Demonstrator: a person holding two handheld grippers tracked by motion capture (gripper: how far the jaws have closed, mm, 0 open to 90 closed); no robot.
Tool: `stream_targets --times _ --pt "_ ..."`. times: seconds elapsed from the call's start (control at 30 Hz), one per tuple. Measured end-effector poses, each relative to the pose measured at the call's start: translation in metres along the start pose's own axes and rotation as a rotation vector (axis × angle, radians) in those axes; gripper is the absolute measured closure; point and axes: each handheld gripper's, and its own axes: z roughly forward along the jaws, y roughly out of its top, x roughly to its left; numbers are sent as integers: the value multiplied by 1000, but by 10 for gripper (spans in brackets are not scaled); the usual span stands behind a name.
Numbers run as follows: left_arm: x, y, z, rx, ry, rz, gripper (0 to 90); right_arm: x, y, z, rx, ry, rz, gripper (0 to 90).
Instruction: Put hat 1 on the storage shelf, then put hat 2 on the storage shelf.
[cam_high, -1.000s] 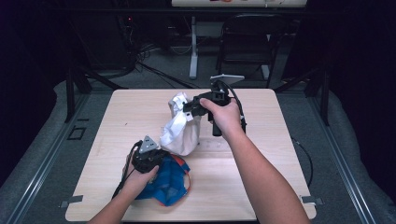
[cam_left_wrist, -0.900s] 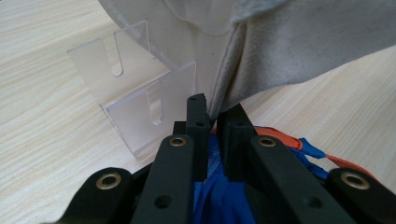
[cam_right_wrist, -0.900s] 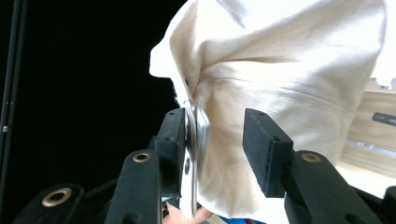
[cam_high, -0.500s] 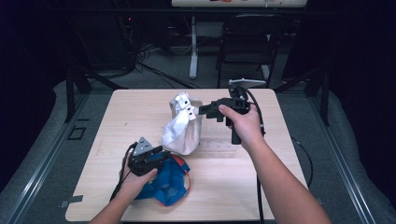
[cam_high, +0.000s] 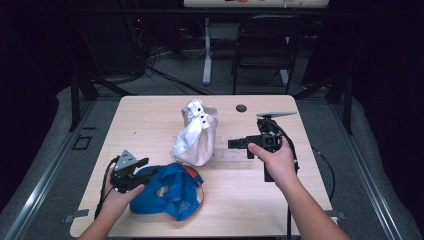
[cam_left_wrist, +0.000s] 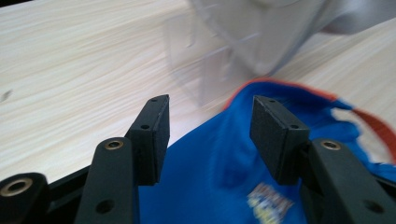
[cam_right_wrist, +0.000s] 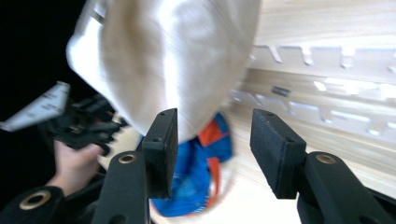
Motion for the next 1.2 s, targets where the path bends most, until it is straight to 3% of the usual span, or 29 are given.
stream_targets --times 0.13,0.3,0.43,0.6,0.77,0.9,1.07,1.2 --pt "11 -6 -6 7 35 -31 469 -4 -18 13 14 -17 -20 525" --pt "22 -8 -11 11 45 -55 447 -5 -43 29 36 -45 -52 525" --pt "24 -10 -13 25 55 -67 443 -8 -62 45 59 -64 -64 527" --pt "20 -11 -16 47 53 -52 444 -14 -83 61 81 -74 -75 535" --pt "15 -16 -22 41 42 -54 447 -19 -103 68 78 -36 -79 540" --pt "14 -31 -22 39 19 -48 447 -24 -118 73 73 -12 -85 545" --pt "18 -42 -18 53 56 -62 449 -35 -129 88 78 41 -40 547" --pt "18 -48 -25 59 85 -23 449 -37 -131 102 98 42 -72 546"
